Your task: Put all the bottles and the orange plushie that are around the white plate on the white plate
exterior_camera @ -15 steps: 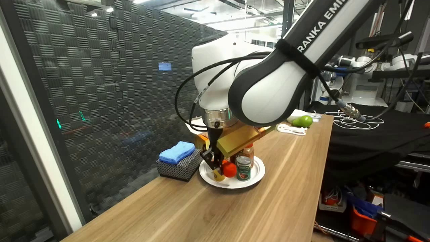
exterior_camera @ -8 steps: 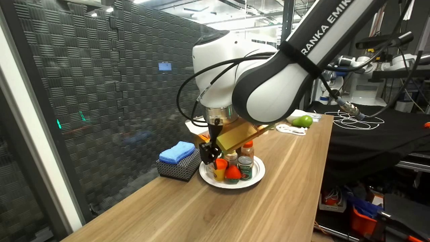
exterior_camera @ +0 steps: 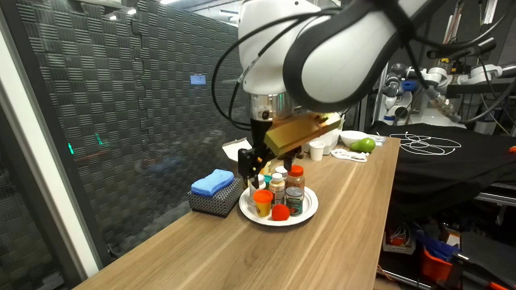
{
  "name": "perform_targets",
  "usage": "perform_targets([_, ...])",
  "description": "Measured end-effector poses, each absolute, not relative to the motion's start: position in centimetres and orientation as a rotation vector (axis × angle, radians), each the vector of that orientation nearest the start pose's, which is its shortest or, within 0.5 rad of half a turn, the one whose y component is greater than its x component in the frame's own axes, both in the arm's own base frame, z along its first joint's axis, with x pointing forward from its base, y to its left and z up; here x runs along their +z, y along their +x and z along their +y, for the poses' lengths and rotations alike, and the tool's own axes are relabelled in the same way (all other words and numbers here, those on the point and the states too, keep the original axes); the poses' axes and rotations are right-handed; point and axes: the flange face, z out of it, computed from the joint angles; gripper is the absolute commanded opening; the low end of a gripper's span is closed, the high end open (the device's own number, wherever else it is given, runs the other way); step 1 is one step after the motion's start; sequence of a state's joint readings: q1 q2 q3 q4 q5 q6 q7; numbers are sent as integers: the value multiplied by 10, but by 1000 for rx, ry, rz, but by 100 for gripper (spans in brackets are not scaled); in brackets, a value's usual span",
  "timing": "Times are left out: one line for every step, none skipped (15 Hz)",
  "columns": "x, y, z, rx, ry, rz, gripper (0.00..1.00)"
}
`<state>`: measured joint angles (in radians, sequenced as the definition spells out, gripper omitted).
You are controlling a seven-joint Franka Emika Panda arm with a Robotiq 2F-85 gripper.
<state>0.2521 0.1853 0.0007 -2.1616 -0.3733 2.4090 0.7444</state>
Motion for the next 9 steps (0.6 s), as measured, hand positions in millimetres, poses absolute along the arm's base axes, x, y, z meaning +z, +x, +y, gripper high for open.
perform_targets([333,540,137,-228,-3302,324,100])
perform_targets([350,530,135,-153,-3298,273,100])
perform_targets([368,519,132,-71,-3292,216,100])
perform_targets([386,508,129,7,-3280,152,100])
perform_targets([404,497,127,71,-3260,82,100])
perform_targets([421,487,124,97,-3242,31,100])
perform_targets([432,480,122,98,-3232,5,100])
perform_targets([437,475,120,93,-3230,-8,100])
perform_targets([437,472,119,94,-3230,-14,100])
